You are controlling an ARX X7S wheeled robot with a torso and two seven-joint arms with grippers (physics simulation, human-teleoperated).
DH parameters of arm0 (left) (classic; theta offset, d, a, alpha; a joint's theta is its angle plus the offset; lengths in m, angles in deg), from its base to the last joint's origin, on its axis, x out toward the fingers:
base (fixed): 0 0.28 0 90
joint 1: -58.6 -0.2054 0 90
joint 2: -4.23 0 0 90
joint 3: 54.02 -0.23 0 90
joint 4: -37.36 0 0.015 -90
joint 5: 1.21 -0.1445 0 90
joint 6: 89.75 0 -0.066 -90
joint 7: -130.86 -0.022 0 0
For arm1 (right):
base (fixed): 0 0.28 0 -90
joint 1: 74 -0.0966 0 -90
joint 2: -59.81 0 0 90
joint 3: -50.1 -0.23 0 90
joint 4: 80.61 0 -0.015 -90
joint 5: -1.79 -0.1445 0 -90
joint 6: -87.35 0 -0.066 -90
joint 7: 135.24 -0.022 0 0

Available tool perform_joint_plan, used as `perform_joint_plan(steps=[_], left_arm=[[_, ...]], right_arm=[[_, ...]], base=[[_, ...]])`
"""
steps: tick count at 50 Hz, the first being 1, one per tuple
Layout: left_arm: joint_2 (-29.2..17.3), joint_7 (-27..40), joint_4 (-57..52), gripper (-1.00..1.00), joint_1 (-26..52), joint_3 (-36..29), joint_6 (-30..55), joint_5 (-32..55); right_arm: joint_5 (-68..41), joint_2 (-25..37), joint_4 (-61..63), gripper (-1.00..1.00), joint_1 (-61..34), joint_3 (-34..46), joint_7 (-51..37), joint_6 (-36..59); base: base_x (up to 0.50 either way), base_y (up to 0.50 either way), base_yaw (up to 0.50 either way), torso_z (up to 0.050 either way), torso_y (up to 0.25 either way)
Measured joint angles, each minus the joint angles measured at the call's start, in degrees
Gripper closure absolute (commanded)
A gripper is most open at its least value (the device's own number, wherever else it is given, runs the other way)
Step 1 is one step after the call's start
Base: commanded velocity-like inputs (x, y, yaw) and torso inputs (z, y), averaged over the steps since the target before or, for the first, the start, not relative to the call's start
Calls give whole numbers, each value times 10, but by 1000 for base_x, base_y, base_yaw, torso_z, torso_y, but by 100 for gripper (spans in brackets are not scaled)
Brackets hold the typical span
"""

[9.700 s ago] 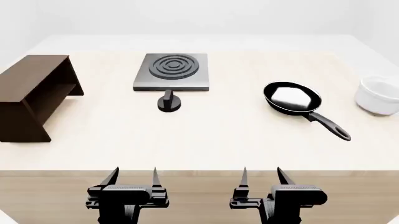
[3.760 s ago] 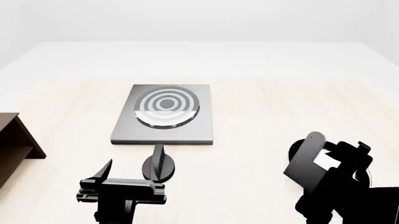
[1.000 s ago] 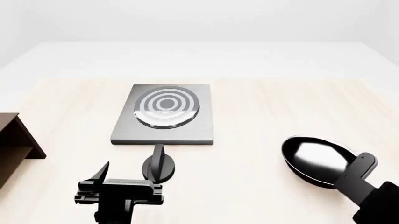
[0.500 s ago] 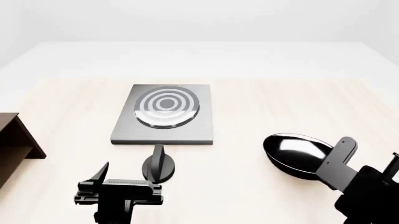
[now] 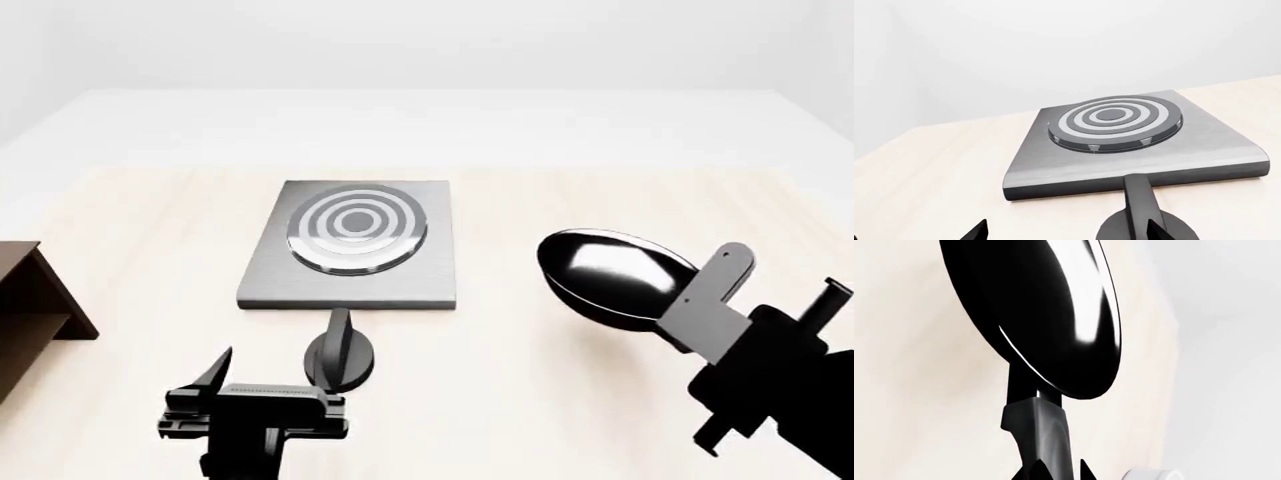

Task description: Turn on the stove and put the frying pan on it.

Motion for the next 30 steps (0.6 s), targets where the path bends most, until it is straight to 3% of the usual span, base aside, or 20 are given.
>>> perform_joint_plan(steps=[30], left_arm=[[-4, 1, 5, -100, -1, -1, -7, 8]], right_arm=[[56, -104, -103, 100, -1, -18, 2, -122]], base=[[0, 0, 0, 0, 2]])
